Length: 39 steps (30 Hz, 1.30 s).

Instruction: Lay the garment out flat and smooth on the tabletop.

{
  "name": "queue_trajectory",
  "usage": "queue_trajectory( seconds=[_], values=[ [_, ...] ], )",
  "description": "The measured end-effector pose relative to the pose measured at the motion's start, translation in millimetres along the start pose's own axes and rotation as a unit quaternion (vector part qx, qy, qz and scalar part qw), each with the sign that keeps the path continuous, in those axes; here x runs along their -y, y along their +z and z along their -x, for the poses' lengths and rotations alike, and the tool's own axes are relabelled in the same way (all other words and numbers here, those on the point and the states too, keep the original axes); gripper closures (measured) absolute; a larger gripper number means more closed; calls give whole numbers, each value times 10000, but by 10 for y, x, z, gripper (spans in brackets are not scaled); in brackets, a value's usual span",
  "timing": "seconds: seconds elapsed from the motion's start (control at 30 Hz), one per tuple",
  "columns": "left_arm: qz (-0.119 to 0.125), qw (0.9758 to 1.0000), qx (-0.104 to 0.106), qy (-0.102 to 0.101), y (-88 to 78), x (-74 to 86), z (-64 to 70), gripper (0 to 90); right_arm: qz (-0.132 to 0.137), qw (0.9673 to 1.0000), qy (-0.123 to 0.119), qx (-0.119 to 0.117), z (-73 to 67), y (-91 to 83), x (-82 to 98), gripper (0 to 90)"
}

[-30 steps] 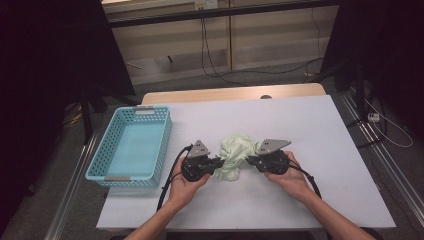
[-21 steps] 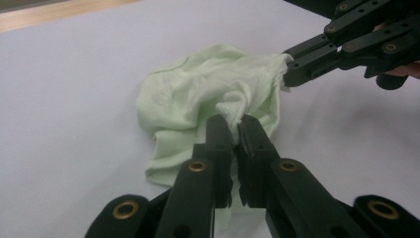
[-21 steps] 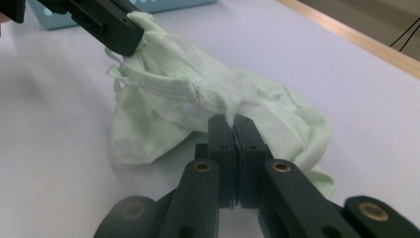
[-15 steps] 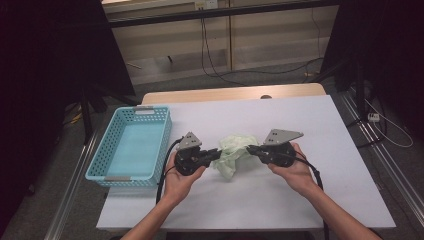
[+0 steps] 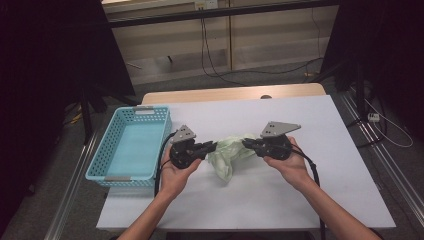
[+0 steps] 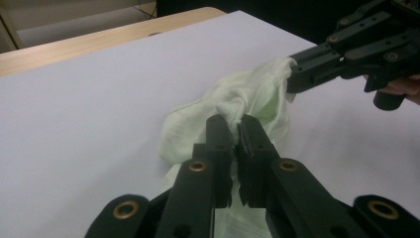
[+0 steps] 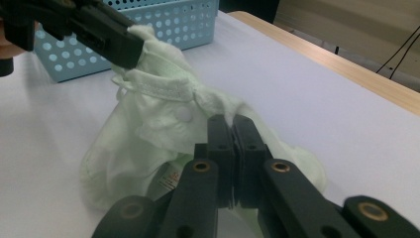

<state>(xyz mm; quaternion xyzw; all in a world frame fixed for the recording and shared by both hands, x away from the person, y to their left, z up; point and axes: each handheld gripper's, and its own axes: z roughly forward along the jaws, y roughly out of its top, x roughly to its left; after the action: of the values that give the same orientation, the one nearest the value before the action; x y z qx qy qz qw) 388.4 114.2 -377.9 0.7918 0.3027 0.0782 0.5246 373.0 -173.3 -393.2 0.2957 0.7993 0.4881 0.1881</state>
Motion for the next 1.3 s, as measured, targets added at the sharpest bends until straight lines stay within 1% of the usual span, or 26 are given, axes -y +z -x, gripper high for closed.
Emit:
queue_trajectory(
  seconds=[0.03,0.1,0.17,0.23,0.3,0.37,0.4,0.47,0.57,0.63,0.67,0.77,0.8,0.83,0.9,0.97,1.0,1.03,1.07,1.1,1.13,1.17,1.2,1.23,1.3],
  values=[
    [56,10000,53,-32,-37,-34,8,851,35,10000,-48,13,-10,-9,-24,889],
    [178,9997,144,36,-109,-107,47,851,192,9998,-7,-34,-18,-71,-105,890],
    [267,9994,184,85,-173,-167,83,851,386,9992,-46,-33,-36,-168,-205,890],
    [366,9989,273,82,-207,-202,117,850,573,9983,-56,-48,-56,-273,-293,890],
    [410,9985,339,128,-223,-218,146,850,661,9977,-136,9,-87,-357,-350,890],
    [376,9987,292,166,-214,-214,143,849,701,9973,-204,30,-110,-392,-361,890],
    [339,9989,281,162,-201,-208,125,849,659,9975,-229,56,-115,-386,-354,890],
    [309,9993,177,108,-170,-175,77,849,579,9981,-197,65,-100,-338,-314,889],
    [141,9999,43,1,-103,-90,-11,850,401,9991,-138,71,-61,-214,-225,889],
    [-10,10000,-68,-20,-53,-31,-67,850,265,9995,-106,106,-39,-115,-158,895],
    [-73,9999,-86,-35,-27,1,-102,850,181,9997,-103,120,-30,-65,-125,895],
    [-326,9992,-130,-166,64,109,-169,850,-24,9999,-20,105,4,79,-22,894],
    [-449,9987,-142,-178,95,141,-177,850,-106,9999,-24,134,12,118,7,892],
    [-501,9985,-170,-131,119,171,-184,849,-164,9998,-8,146,20,149,29,893],
    [-610,9978,-195,-149,168,216,-187,841,-247,9996,-7,139,37,188,57,893],
    [-675,9973,-231,-168,199,232,-180,783,-290,9995,22,110,49,220,77,896],
    [-680,9972,-273,-123,203,227,-167,721,-307,9995,38,101,50,232,84,896],
    [-625,9976,-306,-13,198,216,-153,650,-324,9994,57,103,51,240,89,896],
    [-563,9980,-301,40,188,205,-135,613,-334,9994,57,98,54,246,91,897],
    [-490,9984,-288,34,175,195,-127,583,-332,9994,59,108,54,249,90,896],
    [-382,9990,-235,-38,166,189,-126,542,-318,9994,71,125,55,248,87,896],
    [-336,9992,-232,-40,159,178,-127,505,-296,9995,66,127,57,247,83,896],
    [-299,9991,-289,28,160,166,-120,483,-283,9995,49,128,59,245,78,896],
    [-279,9991,-298,81,168,155,-112,454,-267,9996,56,112,59,241,74,896],
    [-307,9992,-216,142,203,143,-111,412,-244,9997,65,70,56,237,68,895]
  ],
)
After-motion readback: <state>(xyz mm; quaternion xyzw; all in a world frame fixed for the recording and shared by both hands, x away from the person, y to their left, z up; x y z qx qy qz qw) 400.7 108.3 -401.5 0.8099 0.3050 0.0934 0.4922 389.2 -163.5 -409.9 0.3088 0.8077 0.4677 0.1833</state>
